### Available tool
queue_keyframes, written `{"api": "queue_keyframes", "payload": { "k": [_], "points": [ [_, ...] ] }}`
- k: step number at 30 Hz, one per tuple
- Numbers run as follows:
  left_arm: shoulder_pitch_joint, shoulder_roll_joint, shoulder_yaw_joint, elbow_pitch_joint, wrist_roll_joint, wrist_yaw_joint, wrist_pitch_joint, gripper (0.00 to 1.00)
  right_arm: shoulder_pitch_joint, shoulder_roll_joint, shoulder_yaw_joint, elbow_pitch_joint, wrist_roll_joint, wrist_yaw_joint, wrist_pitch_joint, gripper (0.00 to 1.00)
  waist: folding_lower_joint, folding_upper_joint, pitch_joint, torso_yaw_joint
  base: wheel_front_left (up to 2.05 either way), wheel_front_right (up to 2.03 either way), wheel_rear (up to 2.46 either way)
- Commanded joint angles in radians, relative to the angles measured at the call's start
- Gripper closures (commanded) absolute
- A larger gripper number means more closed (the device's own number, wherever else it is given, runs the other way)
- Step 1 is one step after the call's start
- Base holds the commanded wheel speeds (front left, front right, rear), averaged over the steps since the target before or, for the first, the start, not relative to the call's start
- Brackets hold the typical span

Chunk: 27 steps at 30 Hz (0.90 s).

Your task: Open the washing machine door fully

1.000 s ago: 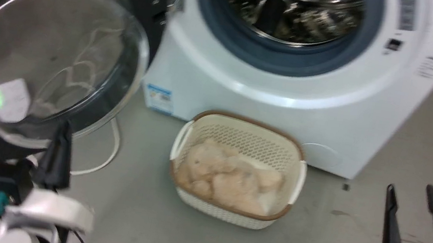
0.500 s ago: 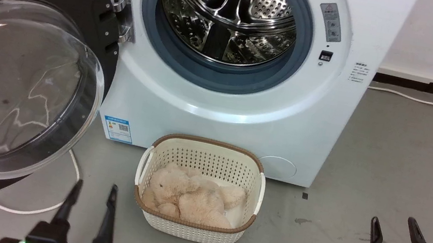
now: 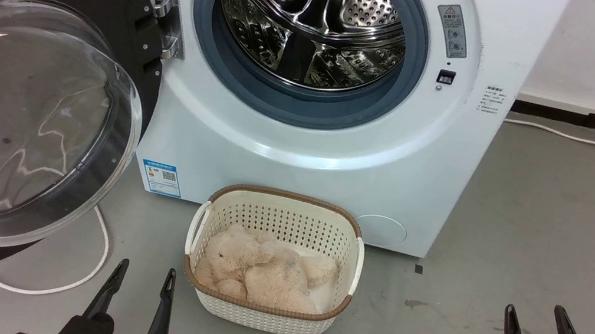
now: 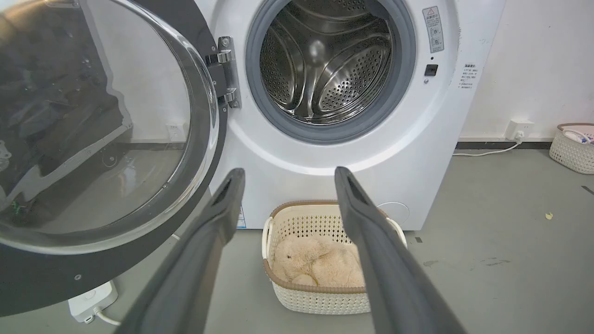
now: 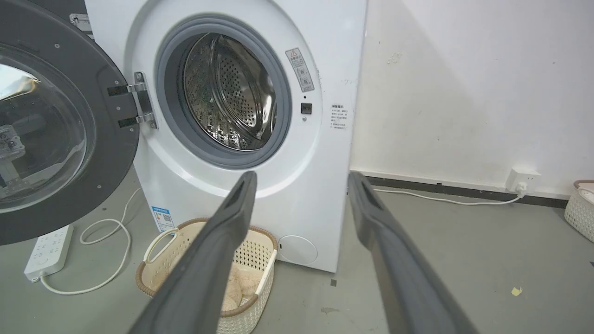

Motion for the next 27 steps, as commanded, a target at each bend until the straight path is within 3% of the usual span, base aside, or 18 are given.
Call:
{"api": "queue_keyframes", "payload": {
  "k": [1,5,6,27],
  "points": [
    [-0.007,-0.003,0.003,0.002,0.010,-0.006,-0.004,0.00,0.010,0.004,0.001,0.005,0.006,-0.001,-0.004,0.00,-0.0001,0.0000,0.000,0.000,0.00,0.00,0.00],
    [-0.013,-0.006,0.009,0.001,0.017,-0.013,-0.004,0.00,0.008,0.004,0.006,0.016,0.006,-0.001,-0.004,0.00,-0.0001,0.0000,0.002,0.000,0.00,0.00,0.00],
    [-0.003,-0.003,0.007,0.001,0.012,-0.010,0.000,1.00,0.000,0.000,0.006,0.016,0.001,0.000,0.000,1.00,0.0000,0.0000,0.002,0.000,0.00,0.00,0.00],
    [-0.017,-0.019,0.033,-0.004,0.035,-0.026,0.037,1.00,-0.018,0.001,0.018,0.018,-0.008,0.000,0.036,1.00,0.0000,0.0000,0.003,-0.007,0.00,0.00,0.00]
  ]
}}
